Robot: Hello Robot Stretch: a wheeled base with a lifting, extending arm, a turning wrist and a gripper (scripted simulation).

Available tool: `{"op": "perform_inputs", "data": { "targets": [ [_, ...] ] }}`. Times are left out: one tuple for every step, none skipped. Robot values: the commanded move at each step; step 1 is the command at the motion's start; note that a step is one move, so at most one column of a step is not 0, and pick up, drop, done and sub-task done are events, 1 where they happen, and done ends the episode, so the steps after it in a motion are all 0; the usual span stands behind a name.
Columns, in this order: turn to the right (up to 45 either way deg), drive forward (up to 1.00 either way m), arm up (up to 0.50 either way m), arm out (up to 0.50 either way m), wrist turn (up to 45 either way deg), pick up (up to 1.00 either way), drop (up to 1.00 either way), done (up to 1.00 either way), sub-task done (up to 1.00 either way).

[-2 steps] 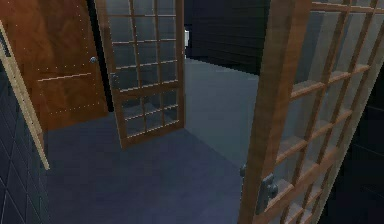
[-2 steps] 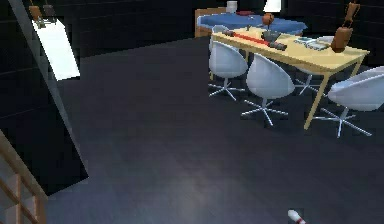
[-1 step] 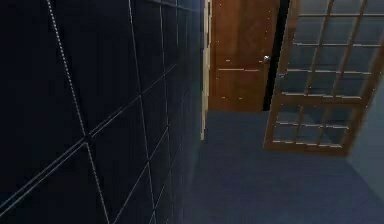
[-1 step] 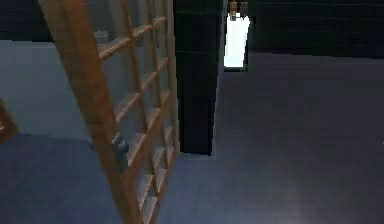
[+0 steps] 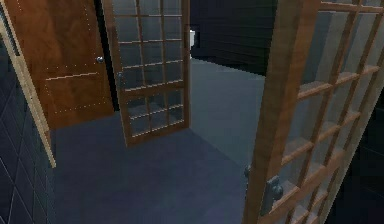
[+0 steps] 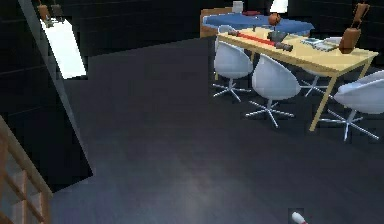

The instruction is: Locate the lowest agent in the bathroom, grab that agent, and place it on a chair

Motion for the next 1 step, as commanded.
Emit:
{"op": "perform_inputs", "data": {
  "targets": [
    [-45.0,0.00,0.00,0.00,0.0,0.00,0.00,0.00,0.00]
  ]
}}
